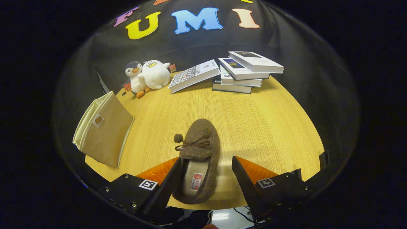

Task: Open the storage box then place both shoes into the box .Put the left shoe in first, then the right shoe, with the right side of both shoes facing outward in a uniform manner.

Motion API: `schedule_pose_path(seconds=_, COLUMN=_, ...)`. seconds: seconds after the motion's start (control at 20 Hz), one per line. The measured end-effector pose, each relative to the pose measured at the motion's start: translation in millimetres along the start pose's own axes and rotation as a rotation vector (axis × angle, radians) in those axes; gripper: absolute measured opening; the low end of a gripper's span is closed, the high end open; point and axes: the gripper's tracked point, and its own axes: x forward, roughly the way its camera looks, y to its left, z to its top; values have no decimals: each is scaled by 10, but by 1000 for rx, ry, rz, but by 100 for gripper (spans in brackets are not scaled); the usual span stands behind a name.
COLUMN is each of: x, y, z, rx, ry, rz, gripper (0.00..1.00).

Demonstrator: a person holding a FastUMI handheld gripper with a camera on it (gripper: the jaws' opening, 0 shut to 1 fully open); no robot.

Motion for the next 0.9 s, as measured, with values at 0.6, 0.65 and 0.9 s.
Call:
schedule_pose_path(seconds=0.6, x=445, y=-70, z=-284, rx=66, ry=157, rz=-27, gripper=30)
schedule_pose_path(seconds=0.65, x=436, y=-79, z=-296, rx=75, ry=170, rz=-37, gripper=26)
schedule_pose_path(seconds=0.9, x=470, y=-129, z=-262, rx=208, ry=173, rz=-60, gripper=2)
